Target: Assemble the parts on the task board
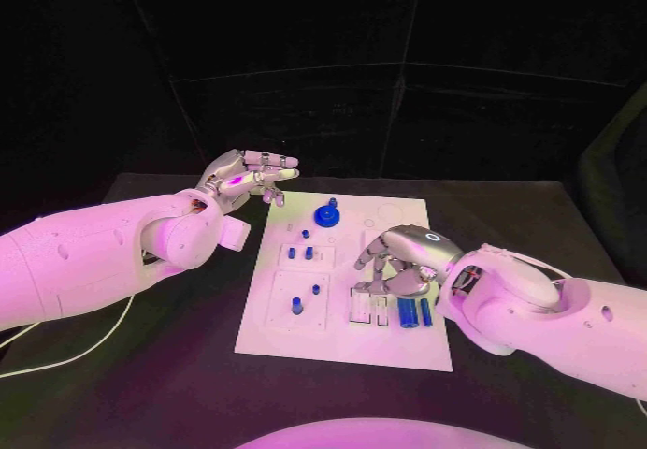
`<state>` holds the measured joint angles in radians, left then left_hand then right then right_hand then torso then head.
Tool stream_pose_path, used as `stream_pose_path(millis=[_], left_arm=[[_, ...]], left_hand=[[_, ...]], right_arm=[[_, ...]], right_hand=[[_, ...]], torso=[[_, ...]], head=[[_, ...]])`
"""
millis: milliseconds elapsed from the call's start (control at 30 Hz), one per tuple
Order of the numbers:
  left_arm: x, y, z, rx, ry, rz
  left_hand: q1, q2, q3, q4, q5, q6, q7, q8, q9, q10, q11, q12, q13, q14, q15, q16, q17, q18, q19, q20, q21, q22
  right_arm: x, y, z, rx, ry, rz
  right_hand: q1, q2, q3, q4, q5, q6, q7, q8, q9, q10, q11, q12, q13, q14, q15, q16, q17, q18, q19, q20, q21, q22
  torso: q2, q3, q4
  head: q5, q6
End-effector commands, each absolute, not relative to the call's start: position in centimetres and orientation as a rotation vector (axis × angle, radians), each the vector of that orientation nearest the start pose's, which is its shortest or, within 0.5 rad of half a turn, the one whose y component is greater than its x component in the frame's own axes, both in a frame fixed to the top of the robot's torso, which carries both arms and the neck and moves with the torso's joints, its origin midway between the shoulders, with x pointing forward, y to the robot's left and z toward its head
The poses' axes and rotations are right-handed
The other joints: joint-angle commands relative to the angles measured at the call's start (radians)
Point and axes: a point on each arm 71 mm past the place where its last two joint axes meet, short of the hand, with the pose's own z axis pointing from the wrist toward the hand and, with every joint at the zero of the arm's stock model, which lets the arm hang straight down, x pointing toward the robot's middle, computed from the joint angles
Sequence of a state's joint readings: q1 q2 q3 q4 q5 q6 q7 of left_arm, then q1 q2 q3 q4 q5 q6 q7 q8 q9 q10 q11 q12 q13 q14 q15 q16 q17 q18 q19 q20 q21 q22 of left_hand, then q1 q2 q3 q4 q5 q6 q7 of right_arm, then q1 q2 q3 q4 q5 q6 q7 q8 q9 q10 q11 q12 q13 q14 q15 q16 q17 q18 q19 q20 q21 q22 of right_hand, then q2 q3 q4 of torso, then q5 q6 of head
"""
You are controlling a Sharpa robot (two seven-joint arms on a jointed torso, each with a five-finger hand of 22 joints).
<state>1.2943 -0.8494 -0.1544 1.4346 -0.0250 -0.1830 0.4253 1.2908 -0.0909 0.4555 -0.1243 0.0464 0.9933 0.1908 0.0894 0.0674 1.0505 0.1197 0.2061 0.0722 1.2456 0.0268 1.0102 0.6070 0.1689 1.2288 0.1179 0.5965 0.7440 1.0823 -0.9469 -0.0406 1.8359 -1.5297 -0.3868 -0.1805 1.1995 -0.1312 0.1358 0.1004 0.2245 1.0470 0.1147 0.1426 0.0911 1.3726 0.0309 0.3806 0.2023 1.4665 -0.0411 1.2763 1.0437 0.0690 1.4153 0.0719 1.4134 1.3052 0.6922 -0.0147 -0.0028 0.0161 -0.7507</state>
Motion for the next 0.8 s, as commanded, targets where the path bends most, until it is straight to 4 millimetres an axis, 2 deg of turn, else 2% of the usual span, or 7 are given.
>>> stream_pose_path(millis=[33,67,133,267,333,433,800], left_arm=[[50.3,23.2,-17.3,-0.997,1.469,-1.575],[50.3,23.1,-17.3,-0.996,1.469,-1.576],[50.2,23.1,-17.3,-0.996,1.47,-1.578],[50.1,23.1,-17.3,-0.996,1.472,-1.58],[50.1,23.1,-17.3,-0.996,1.473,-1.581],[50.1,23.1,-17.4,-0.997,1.474,-1.581],[50.0,23.2,-17.4,-0.998,1.476,-1.579]], left_hand=[[0.004,0.001,-0.006,-0.001,0.003,-0.005,-0.002,-0.003,-0.001,-0.007,-0.001,0.004,-0.001,-0.007,-0.001,0.005,-0.001,0.013,-0.006,0.003,-0.006,-0.002],[0.004,0.001,-0.006,-0.001,0.003,-0.005,-0.002,-0.003,-0.001,-0.007,-0.001,0.004,-0.001,-0.007,-0.001,0.005,-0.001,0.013,-0.006,0.003,-0.006,-0.002],[0.004,0.001,-0.006,-0.001,0.003,-0.005,-0.002,-0.003,-0.001,-0.007,-0.001,0.004,-0.001,-0.007,-0.001,0.005,-0.001,0.013,-0.006,0.003,-0.006,-0.002],[0.004,0.001,-0.006,-0.001,0.003,-0.005,-0.002,-0.003,-0.001,-0.007,-0.001,0.004,-0.001,-0.007,-0.001,0.005,-0.001,0.013,-0.006,0.003,-0.006,-0.002],[0.004,0.002,-0.006,0.0,0.003,-0.004,-0.002,-0.002,0.0,-0.006,-0.001,0.005,-0.001,-0.007,-0.001,0.006,0.0,0.013,-0.006,0.003,-0.006,-0.002],[0.004,0.002,-0.006,0.0,0.003,-0.004,-0.002,-0.002,0.0,-0.006,-0.001,0.005,-0.001,-0.007,-0.001,0.006,0.0,0.013,-0.006,0.003,-0.006,-0.002],[0.004,0.002,-0.006,0.0,0.003,-0.004,-0.002,-0.002,0.0,-0.006,-0.001,0.005,-0.001,-0.007,-0.001,0.006,0.0,0.013,-0.006,0.003,-0.006,-0.002]], right_arm=[[39.9,-18.8,-20.4,0.08,1.795,0.763],[39.8,-19.5,-20.5,0.104,1.808,0.739],[39.7,-20.5,-20.5,0.133,1.824,0.698],[39.4,-21.6,-20.7,0.16,1.851,0.614],[39.2,-22.0,-21.0,0.153,1.869,0.573],[38.9,-22.2,-21.5,0.117,1.895,0.512],[38.5,-21.5,-22.7,0.008,1.914,0.412]], right_hand=[[-0.029,0.002,-0.045,0.035,0.027,0.013,-0.015,0.023,0.01,0.03,-0.014,0.088,0.083,0.045,-0.013,0.038,0.054,-0.019,0.028,-0.012,0.03,0.064],[-0.014,0.016,-0.078,0.056,0.032,0.005,-0.018,0.039,0.02,-0.005,-0.018,0.211,0.232,0.042,-0.013,0.055,0.072,-0.02,0.032,-0.026,0.039,0.075],[-0.014,0.019,-0.116,0.081,0.035,0.006,-0.022,0.06,0.033,-0.004,-0.021,0.358,0.4,0.041,-0.017,0.066,0.086,-0.023,0.035,-0.022,0.045,0.085],[0.007,0.038,-0.18,0.132,0.03,-0.015,-0.021,0.091,0.057,-0.05,-0.018,0.46,0.545,0.038,-0.019,0.071,0.088,-0.024,0.032,-0.015,0.047,0.087],[0.008,0.04,-0.203,0.153,0.027,-0.022,-0.021,0.1,0.064,-0.055,-0.017,0.484,0.584,0.038,-0.014,0.073,0.089,-0.023,0.032,-0.016,0.047,0.088],[-0.002,0.043,-0.237,0.185,0.014,-0.03,-0.02,0.115,0.074,-0.037,-0.017,0.565,0.684,0.046,-0.014,0.102,0.141,-0.027,0.041,-0.015,0.057,0.104],[-0.026,0.044,-0.291,0.192,0.003,-0.034,-0.024,0.149,0.098,-0.017,-0.019,0.668,0.817,0.049,-0.015,0.125,0.18,-0.031,0.053,-0.014,0.069,0.124]], torso=[[-0.003,-0.0033,-0.0095],[-0.004,-0.0035,-0.0122],[-0.005,-0.0023,-0.0166],[-0.006,-0.0005,-0.0228],[-0.006,-0.0011,-0.0233],[-0.008,-0.0031,-0.0183],[-0.006,-0.0036,-0.0195]], head=[[-0.027,0.002],[-0.032,0.003],[-0.037,0.003],[-0.038,0.0],[-0.039,-0.001],[-0.045,-0.003],[-0.045,-0.004]])
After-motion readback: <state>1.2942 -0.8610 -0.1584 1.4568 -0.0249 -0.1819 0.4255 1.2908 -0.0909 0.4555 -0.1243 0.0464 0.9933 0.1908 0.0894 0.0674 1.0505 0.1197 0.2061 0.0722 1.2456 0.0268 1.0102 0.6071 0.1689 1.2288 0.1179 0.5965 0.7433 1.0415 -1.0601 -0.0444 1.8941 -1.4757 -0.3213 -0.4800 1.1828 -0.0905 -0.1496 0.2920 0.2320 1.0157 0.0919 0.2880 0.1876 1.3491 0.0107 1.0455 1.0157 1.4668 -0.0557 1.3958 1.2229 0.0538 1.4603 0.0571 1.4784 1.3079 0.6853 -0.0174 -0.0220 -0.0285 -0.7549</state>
